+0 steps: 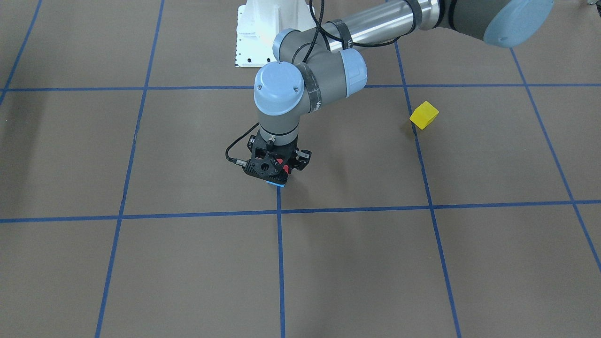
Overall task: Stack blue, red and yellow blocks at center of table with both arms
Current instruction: 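Lower the red cube onto the blue cube and open the left gripper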
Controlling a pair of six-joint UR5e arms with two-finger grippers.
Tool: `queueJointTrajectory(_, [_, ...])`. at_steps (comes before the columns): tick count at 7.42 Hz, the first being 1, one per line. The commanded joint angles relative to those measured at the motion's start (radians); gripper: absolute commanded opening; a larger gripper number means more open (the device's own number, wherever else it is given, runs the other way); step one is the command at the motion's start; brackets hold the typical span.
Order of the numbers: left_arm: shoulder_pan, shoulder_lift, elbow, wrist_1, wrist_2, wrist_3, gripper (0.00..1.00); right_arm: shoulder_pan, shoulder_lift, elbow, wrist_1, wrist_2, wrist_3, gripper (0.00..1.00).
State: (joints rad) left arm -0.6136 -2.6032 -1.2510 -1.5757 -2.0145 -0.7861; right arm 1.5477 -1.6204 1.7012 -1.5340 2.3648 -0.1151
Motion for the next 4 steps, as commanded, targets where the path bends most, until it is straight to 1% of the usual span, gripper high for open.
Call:
queueJointTrajectory(1, [0.000,0.000,0.001,-0.012,0.000,-0.007,0.21,0.000,0.001,0.000,0.000,0.001,0.000,0.99])
queueJointTrajectory(2, [0.000,-0.002,0.001,-0.012,0.000,-0.007,0.38,0.000,0.001,0.000,0.000,0.001,0.000,0.99])
queueJointTrajectory(3, [0.006,-0.002,0.001,-0.013,0.000,-0.005,0.73,0.000,0.001,0.000,0.000,0.001,0.000,0.99])
queueJointTrajectory(4, [0.012,-0.002,0.002,-0.027,0.000,-0.005,1.00,0.000,0.002,0.000,0.000,0.001,0.000,0.99])
